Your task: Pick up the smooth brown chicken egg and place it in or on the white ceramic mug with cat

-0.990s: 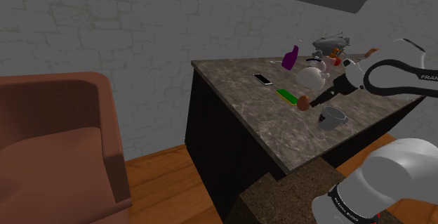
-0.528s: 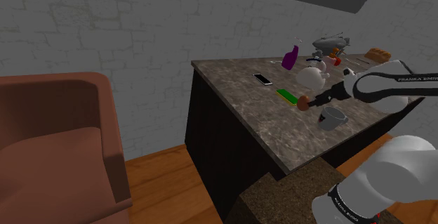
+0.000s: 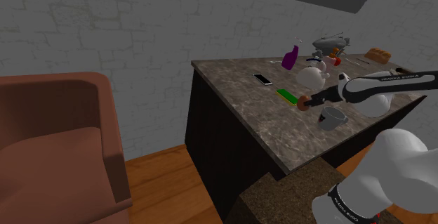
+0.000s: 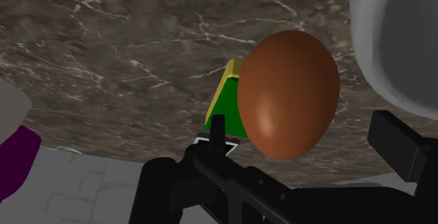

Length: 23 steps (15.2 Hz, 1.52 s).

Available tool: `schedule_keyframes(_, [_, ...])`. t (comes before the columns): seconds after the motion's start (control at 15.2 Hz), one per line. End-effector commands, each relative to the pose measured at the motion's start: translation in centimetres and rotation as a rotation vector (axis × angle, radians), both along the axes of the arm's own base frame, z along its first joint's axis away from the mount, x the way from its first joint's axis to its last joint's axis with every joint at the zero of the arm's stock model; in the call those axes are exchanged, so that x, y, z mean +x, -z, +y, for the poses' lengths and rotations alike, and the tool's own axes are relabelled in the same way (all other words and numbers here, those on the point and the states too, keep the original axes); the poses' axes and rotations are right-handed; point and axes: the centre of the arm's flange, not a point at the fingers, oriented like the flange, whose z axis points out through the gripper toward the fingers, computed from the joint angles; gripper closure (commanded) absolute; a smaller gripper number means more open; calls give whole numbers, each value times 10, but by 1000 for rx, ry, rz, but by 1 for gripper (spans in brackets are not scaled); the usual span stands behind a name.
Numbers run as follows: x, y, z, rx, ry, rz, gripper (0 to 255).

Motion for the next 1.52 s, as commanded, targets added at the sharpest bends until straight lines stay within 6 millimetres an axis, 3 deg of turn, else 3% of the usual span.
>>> schedule_keyframes(0.0, [7, 9, -1, -2, 0, -1, 0])
schedule_keyframes(0.2, [16, 19, -1, -2, 0, -1, 0])
schedule_keyframes(0.66, [16, 19, -1, -2, 0, -1, 0])
schedule_keyframes(0.73, [16, 19, -1, -2, 0, -1, 255])
schedule_keyframes(1.32, [16, 19, -1, -2, 0, -1, 255])
schedule_keyframes(1.45, [16, 9, -1, -2, 0, -1, 255])
